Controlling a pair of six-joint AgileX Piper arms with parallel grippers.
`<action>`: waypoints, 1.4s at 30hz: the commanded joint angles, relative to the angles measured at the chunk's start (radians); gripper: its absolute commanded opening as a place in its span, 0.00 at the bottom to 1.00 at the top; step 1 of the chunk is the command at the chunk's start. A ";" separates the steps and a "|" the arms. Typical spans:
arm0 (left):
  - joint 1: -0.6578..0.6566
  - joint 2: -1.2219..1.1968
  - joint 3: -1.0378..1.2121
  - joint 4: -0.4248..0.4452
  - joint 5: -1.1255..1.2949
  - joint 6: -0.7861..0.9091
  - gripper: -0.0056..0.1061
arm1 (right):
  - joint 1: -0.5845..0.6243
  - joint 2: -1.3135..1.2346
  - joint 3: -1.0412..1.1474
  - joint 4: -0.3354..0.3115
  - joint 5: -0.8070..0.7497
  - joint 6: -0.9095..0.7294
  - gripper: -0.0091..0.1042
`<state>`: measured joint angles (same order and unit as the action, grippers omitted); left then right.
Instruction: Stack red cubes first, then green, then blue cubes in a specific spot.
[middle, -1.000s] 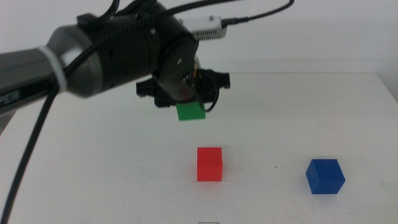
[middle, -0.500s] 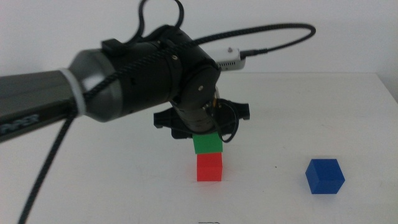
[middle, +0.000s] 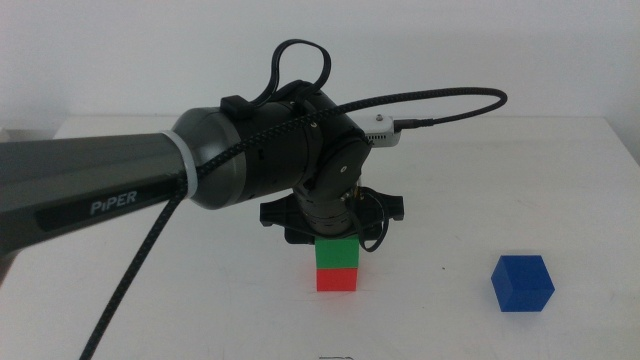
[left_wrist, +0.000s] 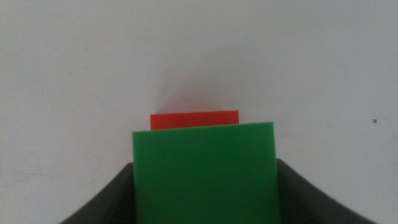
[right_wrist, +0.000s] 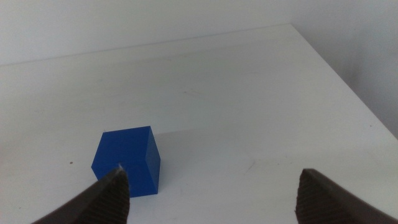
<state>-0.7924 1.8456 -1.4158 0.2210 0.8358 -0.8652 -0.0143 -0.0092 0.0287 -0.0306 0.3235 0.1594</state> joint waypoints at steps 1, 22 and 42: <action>-0.003 -0.047 -0.024 0.009 -0.035 0.001 0.04 | -0.006 -0.023 -0.018 -0.011 -0.075 -0.011 0.71; -0.003 -0.009 -0.022 0.053 -0.049 -0.004 0.04 | -0.006 -0.023 -0.018 -0.011 -0.075 -0.011 0.71; -0.003 -0.020 -0.023 0.028 -0.032 0.017 0.89 | -0.006 -0.023 -0.018 -0.011 -0.075 -0.011 0.71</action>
<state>-0.7924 1.8877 -1.4158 0.2445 0.8178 -0.8553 -0.0143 -0.0092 0.0287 -0.0306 0.3235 0.1594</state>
